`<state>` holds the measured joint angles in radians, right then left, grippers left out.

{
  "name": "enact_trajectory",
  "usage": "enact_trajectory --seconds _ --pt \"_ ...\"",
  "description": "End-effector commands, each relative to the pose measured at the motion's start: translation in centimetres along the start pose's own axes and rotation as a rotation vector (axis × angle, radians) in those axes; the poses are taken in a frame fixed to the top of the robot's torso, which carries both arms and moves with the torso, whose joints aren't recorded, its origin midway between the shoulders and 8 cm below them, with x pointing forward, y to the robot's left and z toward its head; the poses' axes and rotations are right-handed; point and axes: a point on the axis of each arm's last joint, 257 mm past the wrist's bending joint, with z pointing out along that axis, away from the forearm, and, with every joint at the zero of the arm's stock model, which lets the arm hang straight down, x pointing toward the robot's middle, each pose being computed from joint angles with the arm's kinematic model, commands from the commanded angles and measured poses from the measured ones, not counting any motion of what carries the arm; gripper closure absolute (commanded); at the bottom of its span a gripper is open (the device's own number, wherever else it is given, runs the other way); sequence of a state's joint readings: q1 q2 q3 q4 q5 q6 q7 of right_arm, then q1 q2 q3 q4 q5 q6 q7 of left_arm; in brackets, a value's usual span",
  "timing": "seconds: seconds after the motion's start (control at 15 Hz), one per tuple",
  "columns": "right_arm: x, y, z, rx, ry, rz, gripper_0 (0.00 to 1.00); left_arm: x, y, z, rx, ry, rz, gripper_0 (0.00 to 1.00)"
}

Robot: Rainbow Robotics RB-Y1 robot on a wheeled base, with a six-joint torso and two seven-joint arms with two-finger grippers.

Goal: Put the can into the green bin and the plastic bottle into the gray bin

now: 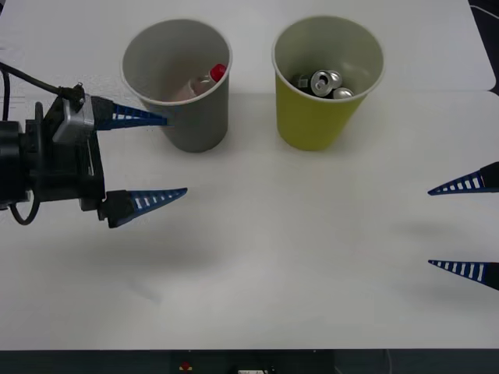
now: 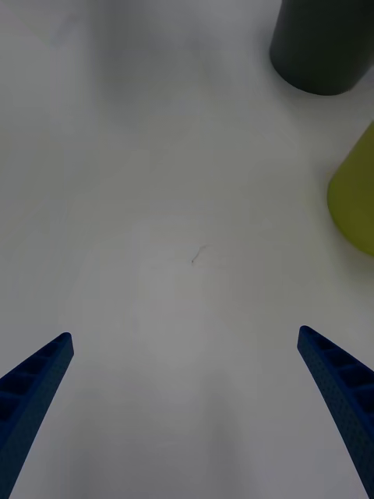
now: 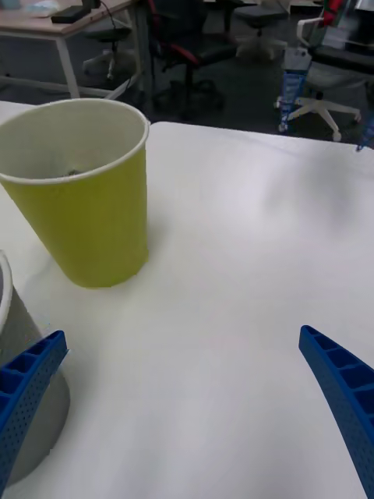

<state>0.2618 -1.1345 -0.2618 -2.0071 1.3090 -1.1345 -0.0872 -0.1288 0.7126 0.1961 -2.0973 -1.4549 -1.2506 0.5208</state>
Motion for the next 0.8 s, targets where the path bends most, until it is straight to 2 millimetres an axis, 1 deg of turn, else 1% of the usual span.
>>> enact_trajectory --seconds 0.07,0.27,0.47,0.6,0.67,0.8 --pt "0.0 0.0 0.0 0.000 0.000 0.000 0.00 2.8 -0.9 -1.9 0.005 0.045 0.001 0.00" --pt "0.0 0.0 0.0 0.000 0.000 0.000 0.00 6.1 -1.5 -3.8 0.027 0.060 -0.017 0.00" --pt "0.0 0.0 0.0 0.000 0.000 0.000 0.00 9.4 -1.6 -5.7 0.040 0.103 -0.006 0.00" --pt "0.0 0.0 0.0 0.000 0.000 0.000 0.00 11.1 -1.4 -7.0 0.055 0.131 -0.002 0.00" --pt "0.0 0.0 0.0 0.000 0.000 0.000 0.00 11.8 -1.2 -8.0 0.064 0.147 0.012 0.00" --pt "0.0 0.0 0.0 0.000 0.000 0.000 0.00 13.0 -1.1 -9.3 0.080 0.176 0.017 0.00"
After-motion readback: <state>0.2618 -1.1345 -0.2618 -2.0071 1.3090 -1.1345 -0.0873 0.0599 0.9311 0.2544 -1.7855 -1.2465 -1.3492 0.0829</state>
